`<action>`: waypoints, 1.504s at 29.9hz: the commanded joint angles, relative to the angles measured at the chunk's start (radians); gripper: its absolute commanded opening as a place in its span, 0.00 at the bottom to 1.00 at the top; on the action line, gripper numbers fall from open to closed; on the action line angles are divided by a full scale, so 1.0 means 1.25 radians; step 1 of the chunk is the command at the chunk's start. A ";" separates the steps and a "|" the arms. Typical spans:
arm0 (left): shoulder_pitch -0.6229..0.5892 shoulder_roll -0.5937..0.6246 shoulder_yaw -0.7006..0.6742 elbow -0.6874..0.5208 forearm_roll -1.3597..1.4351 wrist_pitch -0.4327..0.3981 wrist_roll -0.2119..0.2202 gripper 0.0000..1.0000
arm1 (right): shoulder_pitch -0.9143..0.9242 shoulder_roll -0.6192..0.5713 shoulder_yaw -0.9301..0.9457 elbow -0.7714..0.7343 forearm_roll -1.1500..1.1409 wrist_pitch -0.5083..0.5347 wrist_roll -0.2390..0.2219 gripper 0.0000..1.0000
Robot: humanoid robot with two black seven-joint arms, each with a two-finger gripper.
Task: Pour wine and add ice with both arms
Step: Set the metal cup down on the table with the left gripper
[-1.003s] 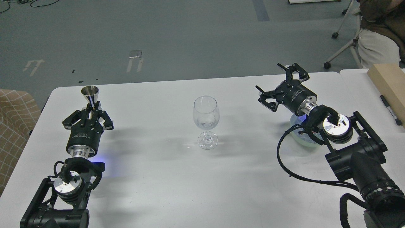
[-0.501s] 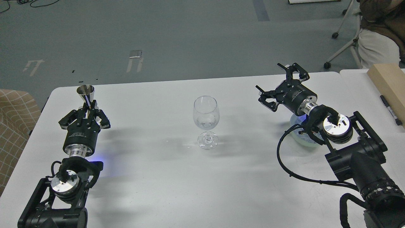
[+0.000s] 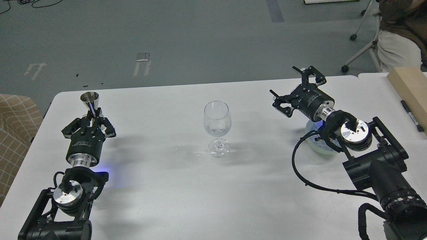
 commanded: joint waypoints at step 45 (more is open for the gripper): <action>0.011 0.001 0.001 0.028 -0.009 -0.014 0.001 0.40 | 0.000 0.000 0.000 0.001 0.000 0.000 0.000 1.00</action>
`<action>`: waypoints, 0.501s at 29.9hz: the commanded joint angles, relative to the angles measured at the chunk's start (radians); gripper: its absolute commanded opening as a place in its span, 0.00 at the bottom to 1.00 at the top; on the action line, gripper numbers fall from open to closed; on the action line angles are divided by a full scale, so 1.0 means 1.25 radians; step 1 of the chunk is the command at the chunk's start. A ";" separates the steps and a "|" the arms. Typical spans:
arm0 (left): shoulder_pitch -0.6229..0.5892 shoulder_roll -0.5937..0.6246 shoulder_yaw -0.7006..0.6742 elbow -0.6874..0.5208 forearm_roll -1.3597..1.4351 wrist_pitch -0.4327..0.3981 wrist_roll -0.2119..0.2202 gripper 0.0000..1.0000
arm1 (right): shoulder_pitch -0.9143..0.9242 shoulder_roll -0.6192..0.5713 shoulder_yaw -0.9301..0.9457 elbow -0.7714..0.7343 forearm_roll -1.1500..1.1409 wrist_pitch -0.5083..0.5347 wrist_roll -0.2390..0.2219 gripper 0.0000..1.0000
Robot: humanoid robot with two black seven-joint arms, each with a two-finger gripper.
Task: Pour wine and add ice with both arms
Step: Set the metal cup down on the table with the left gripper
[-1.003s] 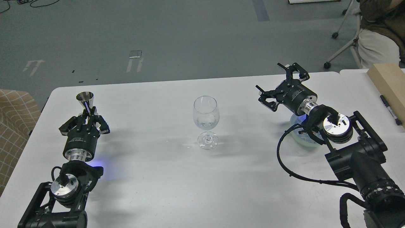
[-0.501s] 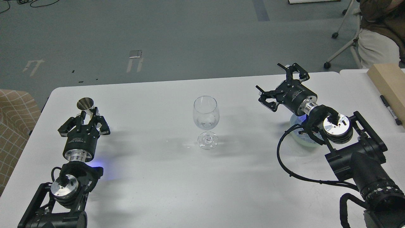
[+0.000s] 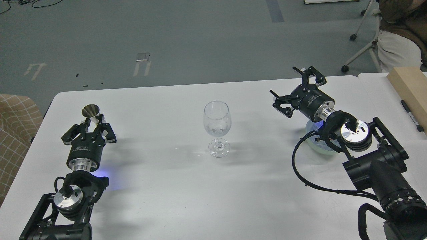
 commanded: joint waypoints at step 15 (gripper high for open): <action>0.001 0.001 0.001 0.021 0.001 -0.002 0.001 0.47 | 0.002 0.000 0.000 0.001 0.000 0.000 0.000 1.00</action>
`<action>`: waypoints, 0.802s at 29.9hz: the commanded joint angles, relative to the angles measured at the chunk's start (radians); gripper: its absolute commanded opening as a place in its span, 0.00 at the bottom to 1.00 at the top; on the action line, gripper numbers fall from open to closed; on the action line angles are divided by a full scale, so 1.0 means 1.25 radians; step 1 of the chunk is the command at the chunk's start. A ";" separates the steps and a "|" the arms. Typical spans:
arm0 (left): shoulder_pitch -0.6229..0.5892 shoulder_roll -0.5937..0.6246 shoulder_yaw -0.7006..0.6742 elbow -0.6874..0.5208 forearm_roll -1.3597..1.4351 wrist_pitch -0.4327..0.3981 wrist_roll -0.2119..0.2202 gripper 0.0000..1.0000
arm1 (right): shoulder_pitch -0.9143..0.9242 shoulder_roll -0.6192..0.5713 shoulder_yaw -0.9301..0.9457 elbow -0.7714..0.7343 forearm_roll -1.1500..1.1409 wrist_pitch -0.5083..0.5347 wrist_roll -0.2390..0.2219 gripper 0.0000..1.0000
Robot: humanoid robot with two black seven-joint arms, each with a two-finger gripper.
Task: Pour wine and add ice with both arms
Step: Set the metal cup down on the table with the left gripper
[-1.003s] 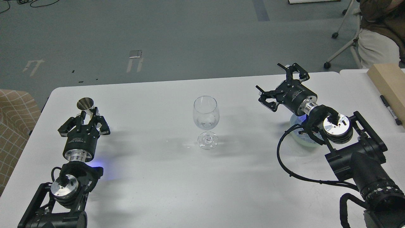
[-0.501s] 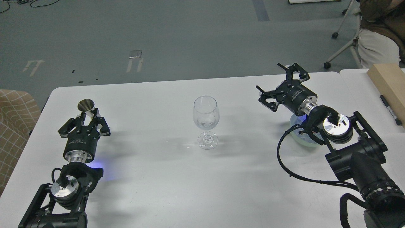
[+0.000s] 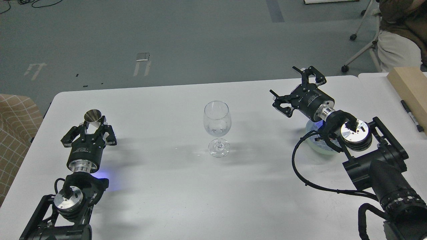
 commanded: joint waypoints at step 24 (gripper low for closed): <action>0.000 -0.001 0.004 0.020 0.002 0.000 -0.001 0.57 | -0.001 0.000 0.001 0.000 0.000 0.000 0.000 1.00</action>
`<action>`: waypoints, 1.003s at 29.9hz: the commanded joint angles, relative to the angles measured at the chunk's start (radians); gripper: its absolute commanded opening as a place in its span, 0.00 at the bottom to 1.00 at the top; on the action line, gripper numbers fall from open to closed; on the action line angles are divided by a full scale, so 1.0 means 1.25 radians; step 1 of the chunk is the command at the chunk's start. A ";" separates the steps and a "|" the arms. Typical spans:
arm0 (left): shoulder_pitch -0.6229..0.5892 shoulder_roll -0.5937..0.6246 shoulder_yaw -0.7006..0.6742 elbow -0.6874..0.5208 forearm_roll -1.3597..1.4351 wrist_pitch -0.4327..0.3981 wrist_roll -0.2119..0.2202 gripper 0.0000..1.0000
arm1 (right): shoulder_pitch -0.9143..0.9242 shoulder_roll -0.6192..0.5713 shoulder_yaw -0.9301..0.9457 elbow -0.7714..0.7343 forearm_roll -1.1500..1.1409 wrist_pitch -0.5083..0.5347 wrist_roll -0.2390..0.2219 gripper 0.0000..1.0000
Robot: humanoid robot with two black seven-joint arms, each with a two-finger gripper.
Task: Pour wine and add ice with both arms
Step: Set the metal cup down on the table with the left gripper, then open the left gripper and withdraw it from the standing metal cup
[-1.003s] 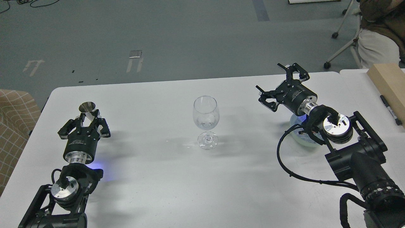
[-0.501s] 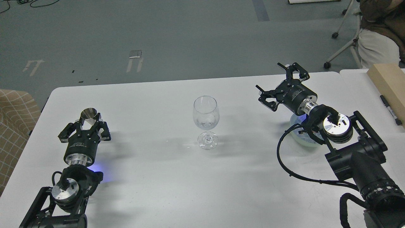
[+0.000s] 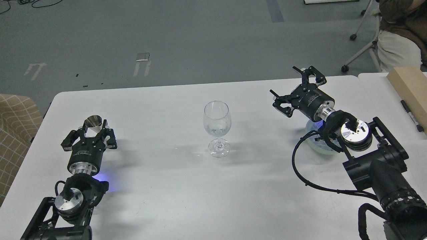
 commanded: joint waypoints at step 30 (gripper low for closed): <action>0.037 0.003 0.002 0.001 0.009 -0.052 -0.005 0.93 | 0.000 0.000 0.000 0.000 0.000 0.000 0.000 1.00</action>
